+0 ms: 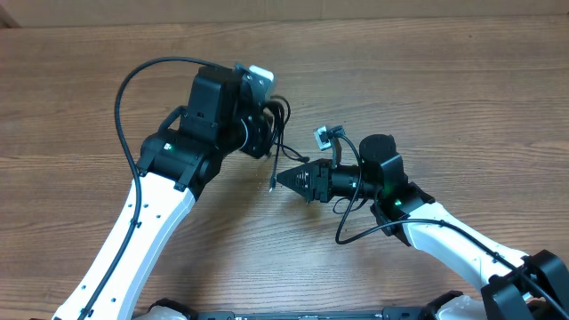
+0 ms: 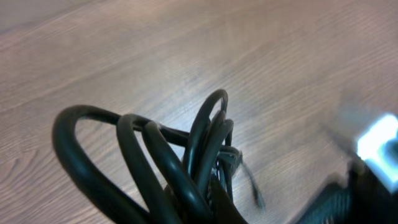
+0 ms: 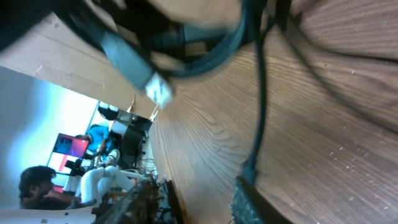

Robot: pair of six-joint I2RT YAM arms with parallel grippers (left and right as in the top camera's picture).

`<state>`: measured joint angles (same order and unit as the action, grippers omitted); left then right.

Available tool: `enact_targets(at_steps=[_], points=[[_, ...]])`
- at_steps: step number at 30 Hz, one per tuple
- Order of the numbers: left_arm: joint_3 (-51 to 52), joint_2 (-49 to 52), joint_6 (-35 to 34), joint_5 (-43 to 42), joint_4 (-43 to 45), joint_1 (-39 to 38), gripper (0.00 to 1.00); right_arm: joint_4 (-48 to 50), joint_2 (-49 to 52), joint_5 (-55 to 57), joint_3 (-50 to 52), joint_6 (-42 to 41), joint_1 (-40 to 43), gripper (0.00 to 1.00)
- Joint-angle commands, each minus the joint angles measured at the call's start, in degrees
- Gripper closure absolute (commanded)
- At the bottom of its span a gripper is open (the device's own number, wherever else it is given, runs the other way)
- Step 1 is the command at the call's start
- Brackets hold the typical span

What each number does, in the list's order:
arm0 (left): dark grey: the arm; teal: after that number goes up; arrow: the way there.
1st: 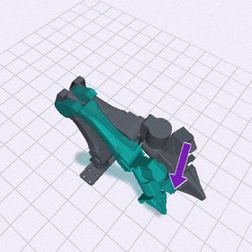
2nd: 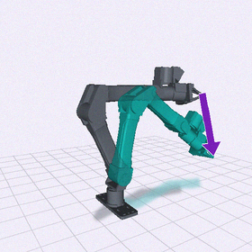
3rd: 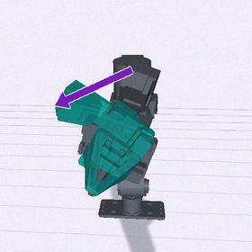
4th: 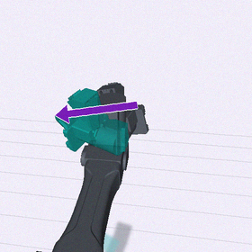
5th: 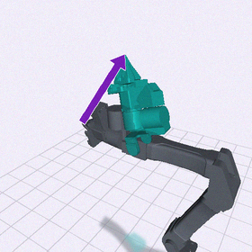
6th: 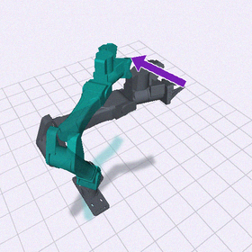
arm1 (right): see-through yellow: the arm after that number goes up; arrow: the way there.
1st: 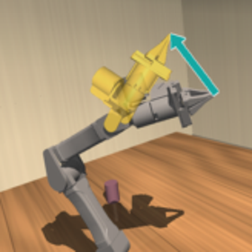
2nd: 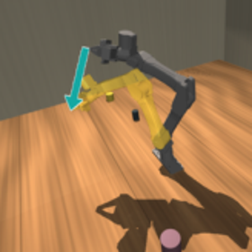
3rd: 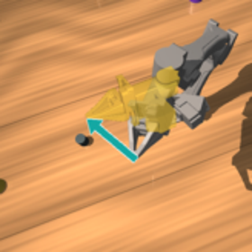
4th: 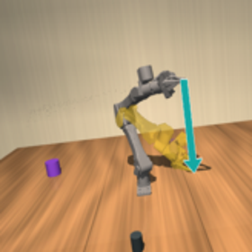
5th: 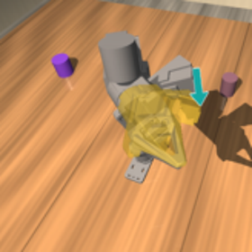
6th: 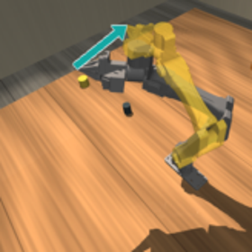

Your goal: Untangle cables

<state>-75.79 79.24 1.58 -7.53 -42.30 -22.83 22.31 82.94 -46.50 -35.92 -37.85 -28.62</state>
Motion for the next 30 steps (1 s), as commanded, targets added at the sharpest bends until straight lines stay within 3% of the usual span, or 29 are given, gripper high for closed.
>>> enact_targets(at_steps=[1,4,8,13,19,22,26,30], points=[[-1.6,-1.2,15.1,-4.8,-3.8,0.0,0.96,0.3,0.1,-3.3,0.2,2.2,3.1,0.57],[-1.6,-1.2,20.0,-7.6,-8.9,0.0,0.96,0.3,0.1,-12.8,0.2,6.3,9.0,0.48],[-1.6,-1.1,24.3,-17.8,-11.7,0.0,0.96,0.4,0.1,-23.8,0.2,11.9,15.1,0.37],[-1.5,0.0,25.5,-28.8,-11.2,0.0,0.96,0.6,0.1,-26.1,0.2,18.2,17.3,0.18],[-1.5,3.5,25.4,-35.6,-11.4,-0.1,0.96,3.5,0.1,-26.0,0.2,18.7,14.4,0.16],[-1.5,5.5,25.4,-37.5,-11.3,-0.1,0.96,4.1,0.1,-26.1,0.2,18.9,13.1,0.24],[-1.5,7.0,25.2,-37.6,-10.4,0.0,0.96,4.0,0.1,-26.0,0.2,18.9,12.9,0.64],[-1.7,6.8,23.0,-37.5,-8.1,0.0,0.95,4.0,0.1,-25.6,0.2,18.8,12.9,0.92]])
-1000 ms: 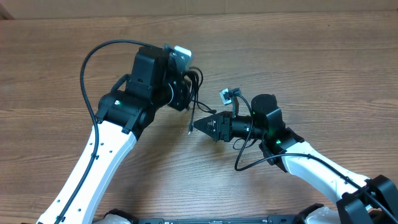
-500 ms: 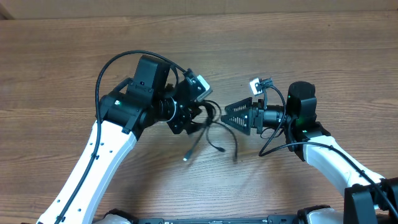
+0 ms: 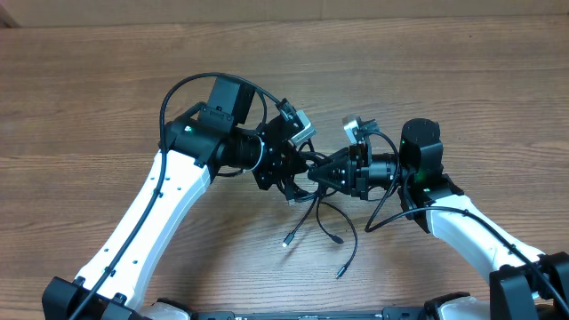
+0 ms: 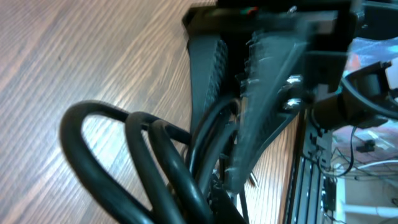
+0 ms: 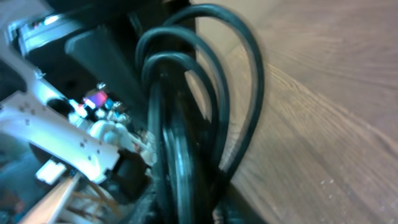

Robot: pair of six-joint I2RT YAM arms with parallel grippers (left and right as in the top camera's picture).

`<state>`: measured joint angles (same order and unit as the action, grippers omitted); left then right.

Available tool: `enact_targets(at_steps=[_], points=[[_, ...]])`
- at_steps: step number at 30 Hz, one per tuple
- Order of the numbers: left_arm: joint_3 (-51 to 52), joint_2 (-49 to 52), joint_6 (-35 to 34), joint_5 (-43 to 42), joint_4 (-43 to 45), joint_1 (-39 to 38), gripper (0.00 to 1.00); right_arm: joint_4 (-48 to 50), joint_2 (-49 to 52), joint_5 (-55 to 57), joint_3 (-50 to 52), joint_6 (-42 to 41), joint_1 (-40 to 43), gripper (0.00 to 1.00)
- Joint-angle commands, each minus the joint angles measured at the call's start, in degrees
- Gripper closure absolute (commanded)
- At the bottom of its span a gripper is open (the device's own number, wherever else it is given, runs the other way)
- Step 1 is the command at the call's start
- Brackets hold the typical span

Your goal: Untangle cables

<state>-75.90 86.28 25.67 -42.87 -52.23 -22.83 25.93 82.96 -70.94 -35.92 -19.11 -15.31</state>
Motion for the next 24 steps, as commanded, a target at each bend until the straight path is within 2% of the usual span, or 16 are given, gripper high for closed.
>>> enact_targets(at_steps=[1,3,9,13,15,24], points=[[-1.6,-0.2,-2.1,-2.2,2.7,0.1,0.93,0.3,0.1,-1.2,0.2,0.1,-0.4,0.96],[-1.6,-0.2,-3.5,-2.1,3.7,0.2,0.88,0.3,0.1,-1.2,0.2,-0.2,-0.4,0.96],[-3.0,-0.2,-8.7,-2.2,4.8,1.8,0.6,0.3,0.1,-1.2,0.2,-0.3,-0.4,0.96],[-7.2,-0.7,-10.1,-1.8,4.3,3.2,0.57,0.3,0.1,-1.1,0.2,-0.3,-0.4,0.96],[-8.8,-1.0,-10.1,-0.7,4.3,3.4,0.48,0.3,0.1,-1.1,0.2,-0.3,-0.4,0.96],[-10.1,-0.9,-10.1,2.6,2.7,2.4,0.56,0.3,0.1,-0.5,0.2,-0.4,-0.4,0.96]])
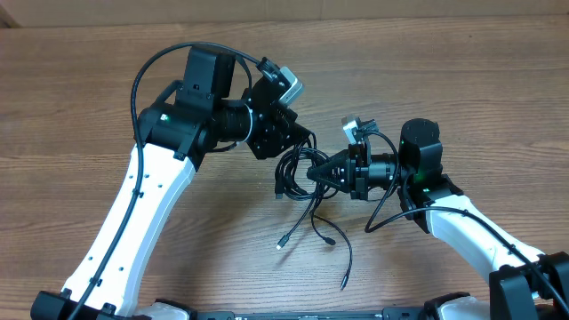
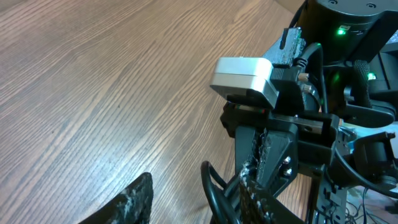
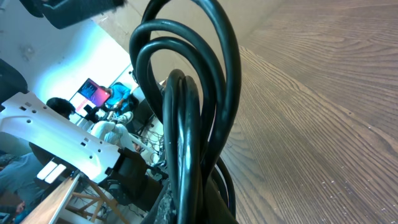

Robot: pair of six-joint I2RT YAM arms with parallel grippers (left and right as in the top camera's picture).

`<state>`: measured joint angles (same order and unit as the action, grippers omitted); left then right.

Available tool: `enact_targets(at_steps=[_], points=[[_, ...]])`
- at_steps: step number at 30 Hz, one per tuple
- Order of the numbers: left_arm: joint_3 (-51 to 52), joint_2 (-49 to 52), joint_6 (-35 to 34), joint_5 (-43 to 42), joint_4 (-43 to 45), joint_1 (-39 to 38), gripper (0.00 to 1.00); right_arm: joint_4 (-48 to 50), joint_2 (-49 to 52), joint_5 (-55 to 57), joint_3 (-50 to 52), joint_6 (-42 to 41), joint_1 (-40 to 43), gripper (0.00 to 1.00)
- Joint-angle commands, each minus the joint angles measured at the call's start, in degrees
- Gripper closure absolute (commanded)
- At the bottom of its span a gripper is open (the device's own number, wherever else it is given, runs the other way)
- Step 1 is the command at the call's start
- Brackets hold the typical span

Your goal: Untangle cables

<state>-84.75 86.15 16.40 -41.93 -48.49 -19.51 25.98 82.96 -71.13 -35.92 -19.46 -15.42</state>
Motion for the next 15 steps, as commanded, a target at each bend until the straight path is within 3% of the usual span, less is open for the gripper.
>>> enact_targets(at_steps=[1,9,15], points=[[-1.2,-0.8,-0.8,2.8,-1.6,-1.2,0.57,0.3,0.1,0.2,0.2,-0.1,-0.3,0.96],[-1.2,-0.8,-1.3,7.6,-5.3,-3.5,0.57,-0.8,0.1,1.2,0.2,-0.4,-0.3,0.96],[-1.2,-0.5,-4.0,11.9,-5.5,-4.4,0.62,-1.0,0.1,1.2,0.2,-1.4,-0.3,0.96]])
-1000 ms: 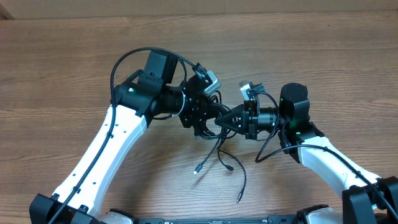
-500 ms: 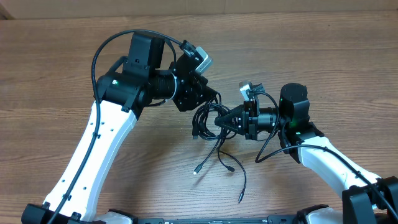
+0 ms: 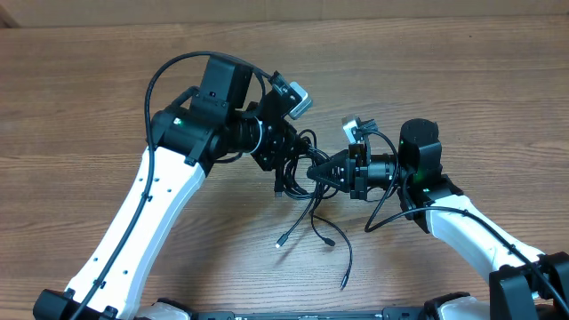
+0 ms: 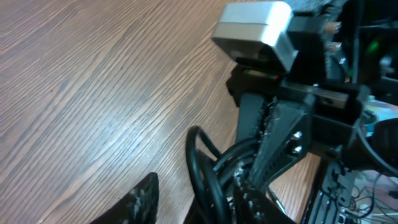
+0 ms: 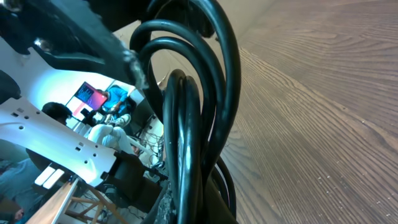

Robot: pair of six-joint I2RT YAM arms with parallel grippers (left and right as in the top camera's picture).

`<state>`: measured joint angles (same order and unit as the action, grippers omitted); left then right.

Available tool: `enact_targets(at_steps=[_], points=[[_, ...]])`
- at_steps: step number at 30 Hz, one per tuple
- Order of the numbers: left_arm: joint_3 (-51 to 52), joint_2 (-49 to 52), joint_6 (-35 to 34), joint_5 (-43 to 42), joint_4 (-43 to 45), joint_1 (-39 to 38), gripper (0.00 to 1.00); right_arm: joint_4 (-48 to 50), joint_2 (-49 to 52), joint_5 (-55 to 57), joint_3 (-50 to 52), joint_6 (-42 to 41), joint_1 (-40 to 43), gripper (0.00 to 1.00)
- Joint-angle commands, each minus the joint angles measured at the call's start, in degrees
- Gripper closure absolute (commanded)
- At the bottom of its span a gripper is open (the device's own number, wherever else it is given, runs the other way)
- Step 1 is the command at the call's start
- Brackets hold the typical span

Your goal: Untangle cables

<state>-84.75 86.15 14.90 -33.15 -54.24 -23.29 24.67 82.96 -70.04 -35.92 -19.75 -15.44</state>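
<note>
A bundle of black cables (image 3: 298, 160) hangs over the wooden table between both arms, its thin ends with plugs (image 3: 281, 240) trailing toward the front. My right gripper (image 3: 313, 175) is shut on the bundle; in the right wrist view the thick loops (image 5: 186, 118) rise straight out of that gripper (image 5: 193, 202). My left gripper (image 3: 286, 158) faces it from the left, open. In the left wrist view its fingers (image 4: 142, 198) straddle the cable loops (image 4: 204, 177), with the left gripper (image 4: 196, 196) not closed on them.
Wooden table (image 3: 80, 98) all around. The white camera box of the right wrist (image 4: 252, 28) sits close in front of the left gripper. The right arm's own lead (image 3: 382, 213) loops beside its wrist.
My left gripper has moved back to the right, onto the bundle, and its open fingers now straddle the loops. The right gripper still holds the bundle in the same place.
First my left gripper held the bundle at the upper left, with the right gripper nearby. Then both grippers met at the bundle mid-table. Then the left was open and apart while the right kept the bundle. Now the left is back around the loops, open.
</note>
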Motion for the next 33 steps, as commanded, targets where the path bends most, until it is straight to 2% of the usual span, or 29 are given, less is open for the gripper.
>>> enact_targets(at_steps=[1,12,21,24,26,30,33], points=[[-1.2,-0.3,-2.6,3.1,0.5,-0.8,0.64,0.3,0.1,0.1,0.2,-1.2,-0.3,0.96],[-1.2,2.7,-3.4,4.1,1.9,-3.5,0.67,0.3,0.1,0.1,0.2,-1.5,-0.3,0.96],[-1.2,3.1,-9.0,24.1,-0.2,-3.9,0.88,0.3,0.1,0.1,0.2,-1.5,-0.3,0.96],[-1.2,3.1,-9.4,28.0,-0.1,-3.9,0.95,0.3,0.1,0.1,0.2,-1.5,-0.3,0.96],[-1.2,3.1,-10.9,31.5,0.0,-3.8,0.96,0.3,0.1,0.1,0.2,-1.5,-0.3,0.96],[-1.2,3.1,-18.9,38.7,0.6,-3.8,0.96,-0.8,0.1,0.1,0.2,-1.4,-0.3,0.93],[-1.2,3.1,-25.3,43.7,1.3,-3.5,0.96,-3.0,0.1,0.1,0.2,-1.4,-0.3,0.83]])
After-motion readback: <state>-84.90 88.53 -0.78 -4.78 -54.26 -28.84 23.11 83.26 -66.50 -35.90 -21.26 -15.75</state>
